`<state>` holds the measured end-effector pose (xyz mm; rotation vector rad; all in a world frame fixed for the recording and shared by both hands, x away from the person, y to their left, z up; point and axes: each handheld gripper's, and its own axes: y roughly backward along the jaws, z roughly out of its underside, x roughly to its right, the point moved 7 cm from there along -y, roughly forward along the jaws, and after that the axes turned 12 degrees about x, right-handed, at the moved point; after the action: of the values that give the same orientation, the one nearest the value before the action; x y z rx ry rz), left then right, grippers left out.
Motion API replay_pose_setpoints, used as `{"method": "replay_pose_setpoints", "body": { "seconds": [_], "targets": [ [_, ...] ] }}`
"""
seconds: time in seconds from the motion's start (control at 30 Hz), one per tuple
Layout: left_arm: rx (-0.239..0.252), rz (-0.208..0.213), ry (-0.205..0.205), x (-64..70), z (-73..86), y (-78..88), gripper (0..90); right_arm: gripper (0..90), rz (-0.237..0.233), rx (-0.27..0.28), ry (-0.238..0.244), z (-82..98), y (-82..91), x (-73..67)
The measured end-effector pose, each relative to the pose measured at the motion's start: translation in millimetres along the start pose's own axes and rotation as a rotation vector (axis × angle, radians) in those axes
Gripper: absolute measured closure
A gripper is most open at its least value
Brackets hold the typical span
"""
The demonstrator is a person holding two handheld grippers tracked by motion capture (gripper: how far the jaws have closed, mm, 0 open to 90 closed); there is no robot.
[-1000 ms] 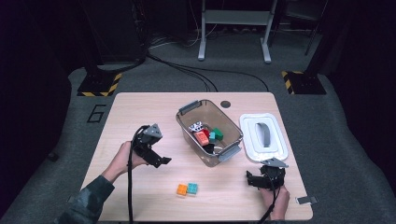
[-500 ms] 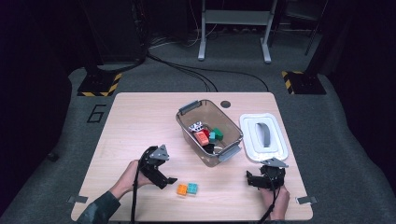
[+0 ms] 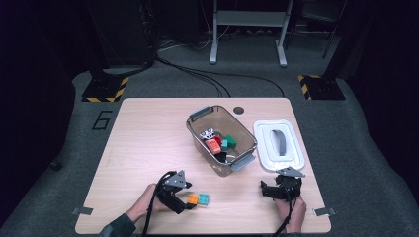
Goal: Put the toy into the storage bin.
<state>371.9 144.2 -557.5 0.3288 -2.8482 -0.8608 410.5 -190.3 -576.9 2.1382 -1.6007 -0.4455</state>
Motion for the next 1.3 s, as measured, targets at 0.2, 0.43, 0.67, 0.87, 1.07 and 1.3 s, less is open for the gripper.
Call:
{"method": "replay_pose_setpoints", "body": {
  "seconds": [0.2,0.43,0.67,0.87,1.07,1.3],
  "targets": [
    [0.011,-0.005,-0.02,5.4,8.7,-1.8,39.3,5.0,0.001,0.0,0.0,0.0,0.0,0.0],
    [0.035,-0.033,-0.052,8.0,14.4,-0.9,52.0,5.0,0.002,0.0,-0.001,0.0,-0.1,0.1],
    [0.057,-0.034,-0.049,9.2,14.9,-0.9,58.8,5.0,0.002,0.0,-0.001,0.0,-0.1,0.0],
    [0.06,-0.038,-0.04,9.8,14.5,2.7,59.0,5.0,0.003,0.0,-0.001,0.0,0.0,0.0],
    [0.08,-0.079,0.002,-2.0,12.5,21.4,59.0,5.0,0.003,0.0,-0.001,0.0,0.0,0.0],
    [0.082,-0.132,0.035,-20.8,8.1,41.4,59.1,5.0,0.004,-0.001,-0.002,0.0,-0.1,0.0]
  ]
}}
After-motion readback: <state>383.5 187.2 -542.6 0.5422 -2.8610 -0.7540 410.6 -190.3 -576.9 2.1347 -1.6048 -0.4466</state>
